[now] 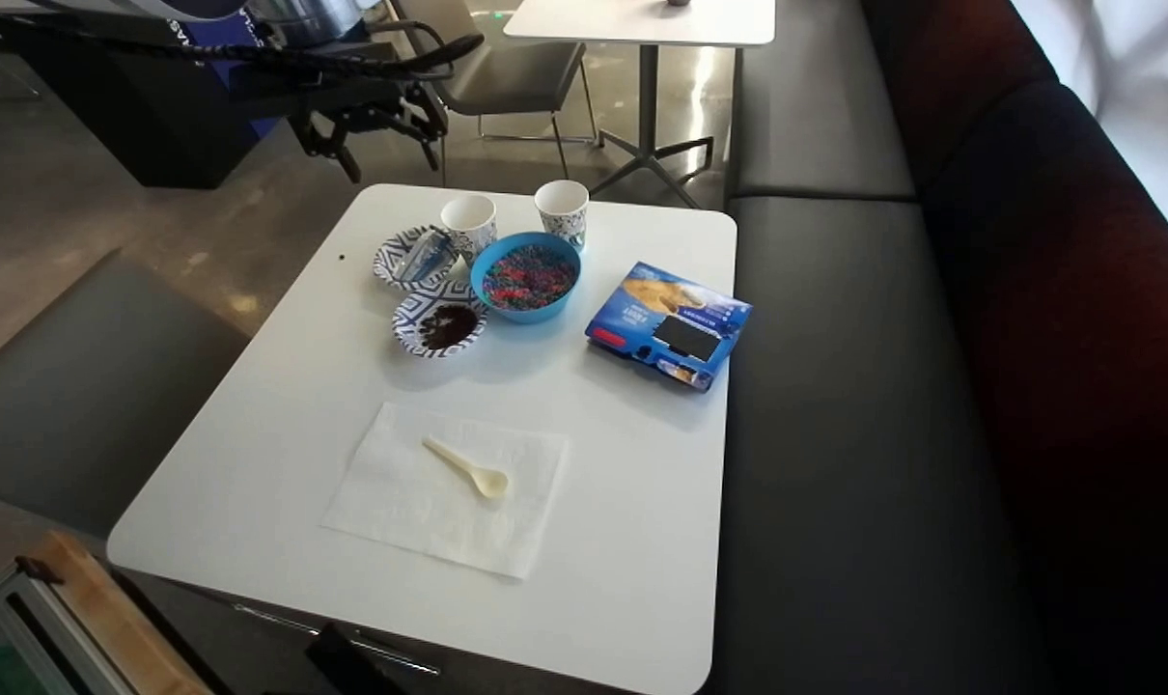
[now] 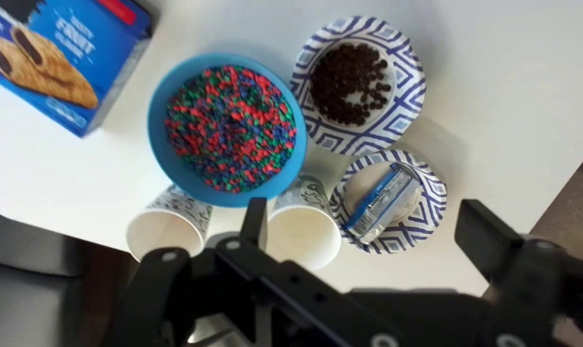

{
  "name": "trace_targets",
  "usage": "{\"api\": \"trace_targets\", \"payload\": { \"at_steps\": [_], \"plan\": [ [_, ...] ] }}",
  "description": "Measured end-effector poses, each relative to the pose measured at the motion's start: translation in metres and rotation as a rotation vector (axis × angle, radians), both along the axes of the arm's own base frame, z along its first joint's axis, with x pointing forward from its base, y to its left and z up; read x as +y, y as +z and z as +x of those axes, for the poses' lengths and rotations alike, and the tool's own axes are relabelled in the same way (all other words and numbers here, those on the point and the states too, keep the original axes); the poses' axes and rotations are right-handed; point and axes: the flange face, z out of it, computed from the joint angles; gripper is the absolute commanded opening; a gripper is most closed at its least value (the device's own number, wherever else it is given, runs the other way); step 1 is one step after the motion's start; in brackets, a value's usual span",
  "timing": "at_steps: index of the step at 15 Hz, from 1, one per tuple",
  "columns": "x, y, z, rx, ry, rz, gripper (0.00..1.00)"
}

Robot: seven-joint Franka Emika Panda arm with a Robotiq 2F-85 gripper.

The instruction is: Empty the contents of the cup on the right into the empty bowl

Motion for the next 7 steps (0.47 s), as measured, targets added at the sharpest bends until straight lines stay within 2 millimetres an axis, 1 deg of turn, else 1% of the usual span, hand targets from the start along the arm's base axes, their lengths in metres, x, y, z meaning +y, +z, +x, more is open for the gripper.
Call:
{"api": "trace_targets", "payload": {
  "at_steps": [1, 2, 4, 7],
  "plan": [
    [-0.018, 0.007, -0.011, -0.003, -0.053, -0.006, 1.0],
    [-0.029, 0.012, -0.017, -0.009, -0.067, -0.012, 1.0],
    [-0.028, 0.015, -0.016, -0.015, -0.062, -0.012, 1.0],
    [-0.019, 0.009, -0.014, -0.006, -0.047, -0.01, 1.0]
  ]
}}
